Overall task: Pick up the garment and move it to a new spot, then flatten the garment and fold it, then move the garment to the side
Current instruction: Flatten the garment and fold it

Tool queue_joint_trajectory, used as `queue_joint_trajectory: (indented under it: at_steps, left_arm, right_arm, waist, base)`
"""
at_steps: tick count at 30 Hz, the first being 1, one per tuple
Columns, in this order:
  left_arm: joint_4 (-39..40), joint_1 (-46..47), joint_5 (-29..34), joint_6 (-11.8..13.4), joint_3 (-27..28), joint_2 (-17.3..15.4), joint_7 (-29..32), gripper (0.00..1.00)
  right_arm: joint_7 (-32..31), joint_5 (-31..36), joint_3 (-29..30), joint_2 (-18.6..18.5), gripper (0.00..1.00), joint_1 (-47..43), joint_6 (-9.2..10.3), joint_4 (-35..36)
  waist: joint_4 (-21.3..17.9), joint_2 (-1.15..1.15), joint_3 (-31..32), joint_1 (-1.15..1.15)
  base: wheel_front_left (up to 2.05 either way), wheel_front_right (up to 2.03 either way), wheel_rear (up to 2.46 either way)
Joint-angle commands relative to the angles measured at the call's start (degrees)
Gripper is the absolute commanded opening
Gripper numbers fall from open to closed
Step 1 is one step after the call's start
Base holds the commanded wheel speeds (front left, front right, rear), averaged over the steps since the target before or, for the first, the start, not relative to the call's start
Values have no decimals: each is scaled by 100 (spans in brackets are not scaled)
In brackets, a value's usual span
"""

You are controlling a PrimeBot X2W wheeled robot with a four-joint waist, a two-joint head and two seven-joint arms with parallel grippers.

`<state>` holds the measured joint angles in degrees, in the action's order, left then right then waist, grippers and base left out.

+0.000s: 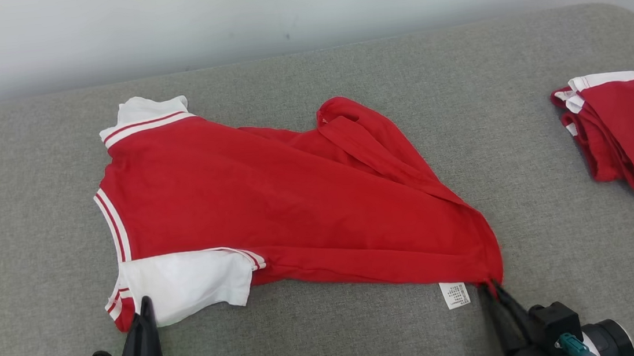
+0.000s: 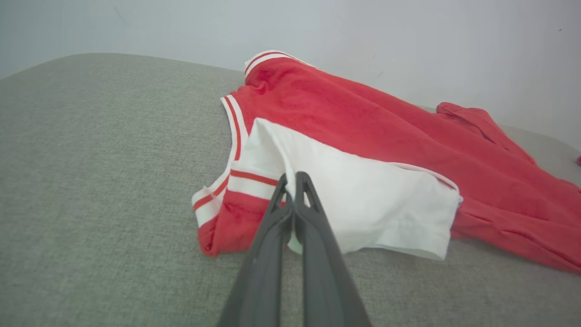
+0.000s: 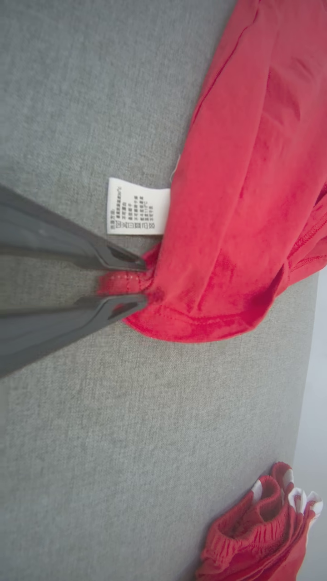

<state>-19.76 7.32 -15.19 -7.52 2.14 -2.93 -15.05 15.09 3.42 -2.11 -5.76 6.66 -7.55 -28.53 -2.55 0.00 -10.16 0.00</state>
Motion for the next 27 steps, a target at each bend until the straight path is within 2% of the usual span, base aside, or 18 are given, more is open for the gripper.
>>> queue_joint_trajectory:
  at_steps: [1, 12, 15, 18, 20, 21, 27]
  left_arm:
    - [-17, -14, -40, 9, 12, 4, -15, 0]
    - [556, 391, 318, 11, 150, -72, -16, 0]
    - [763, 688, 445, 11, 89, -348, -16, 0]
    - [878, 1149, 514, 11, -4, -772, -15, 0]
    - [921, 1539, 543, 11, -80, -1057, -16, 0]
    - [921, 1539, 543, 11, -80, -1057, -16, 0]
    - [773, 2795, 611, 12, -315, -1827, -15, 0]
  right_arm:
    - [2, 16, 20, 1, 0, -38, 16, -4]
    - [1, -340, 123, -73, 0, 421, 16, 923]
    - [2, -423, 77, -200, 0, 805, 16, 1234]
    - [3, -452, 54, -397, 0, 1348, 16, 1429]
    - [2, -453, 3, -510, 0, 1713, 16, 1485]
    - [2, -453, 3, -510, 0, 1713, 16, 1485]
    - [1, -558, -180, -824, 0, 2870, 16, 1491]
  waist:
    - [-1, 0, 1, 0]
    - [-38, 0, 290, 0]
    - [-68, 0, 480, 0]
    - [-77, 0, 702, 0]
    - [-73, 0, 852, 0]
    - [-73, 0, 852, 0]
    - [-40, 0, 1075, 0]
  base:
    - [0, 0, 0]
    - [0, 0, 0]
    - [0, 0, 0]
    - [0, 0, 0]
    - [0, 0, 0]
    - [0, 0, 0]
    - [0, 0, 0]
